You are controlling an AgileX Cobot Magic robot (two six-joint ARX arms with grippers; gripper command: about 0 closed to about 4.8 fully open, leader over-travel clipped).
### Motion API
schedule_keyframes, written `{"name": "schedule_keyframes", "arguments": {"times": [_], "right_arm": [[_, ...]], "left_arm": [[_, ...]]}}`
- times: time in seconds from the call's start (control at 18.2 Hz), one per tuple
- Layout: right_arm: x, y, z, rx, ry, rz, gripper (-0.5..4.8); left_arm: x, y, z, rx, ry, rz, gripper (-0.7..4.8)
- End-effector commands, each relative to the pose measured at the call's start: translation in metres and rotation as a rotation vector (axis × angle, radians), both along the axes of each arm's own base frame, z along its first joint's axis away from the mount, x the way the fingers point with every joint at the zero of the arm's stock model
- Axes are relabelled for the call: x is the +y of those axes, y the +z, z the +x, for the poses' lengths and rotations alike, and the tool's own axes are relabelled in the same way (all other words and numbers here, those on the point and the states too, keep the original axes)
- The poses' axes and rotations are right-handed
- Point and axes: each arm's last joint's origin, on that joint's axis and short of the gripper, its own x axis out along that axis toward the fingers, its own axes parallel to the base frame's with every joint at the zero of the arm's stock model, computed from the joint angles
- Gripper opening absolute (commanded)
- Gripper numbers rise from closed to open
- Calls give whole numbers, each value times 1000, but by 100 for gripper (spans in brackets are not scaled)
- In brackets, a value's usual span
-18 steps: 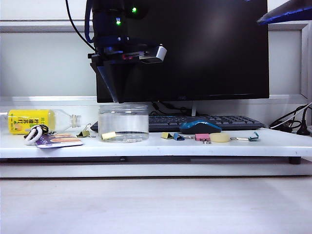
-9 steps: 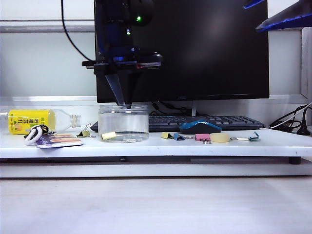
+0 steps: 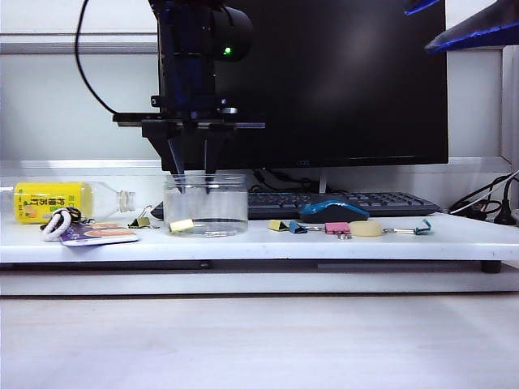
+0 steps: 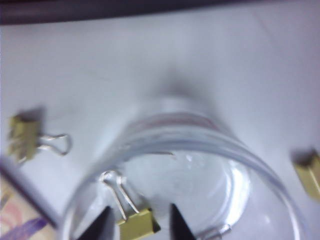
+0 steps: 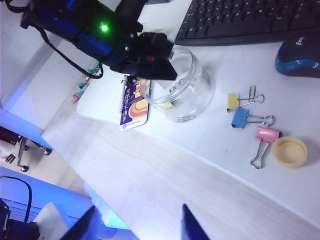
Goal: Take the clips out of the round transparent plastic box and place them on the table.
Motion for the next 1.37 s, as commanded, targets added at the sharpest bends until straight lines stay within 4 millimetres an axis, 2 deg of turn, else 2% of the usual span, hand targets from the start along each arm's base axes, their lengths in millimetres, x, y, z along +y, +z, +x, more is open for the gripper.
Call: {"name": "schedule_keyframes", "arguments": {"times": [0.05,0.6,0.99,1.37], "right_arm": [[0,3,0,-36,9,2,212],[1,5,0,-49,32,16,212],[1,4,0,-49,33,16,212],[1,5,0,-49,33,15,212]], "left_arm": [[2,3,-2,0,127,-18,154],[3,-1,-4,31,376,-73,152],[2,-22,-3,104,425,1,152],[11,-22,-6,85,559,87,152]]}}
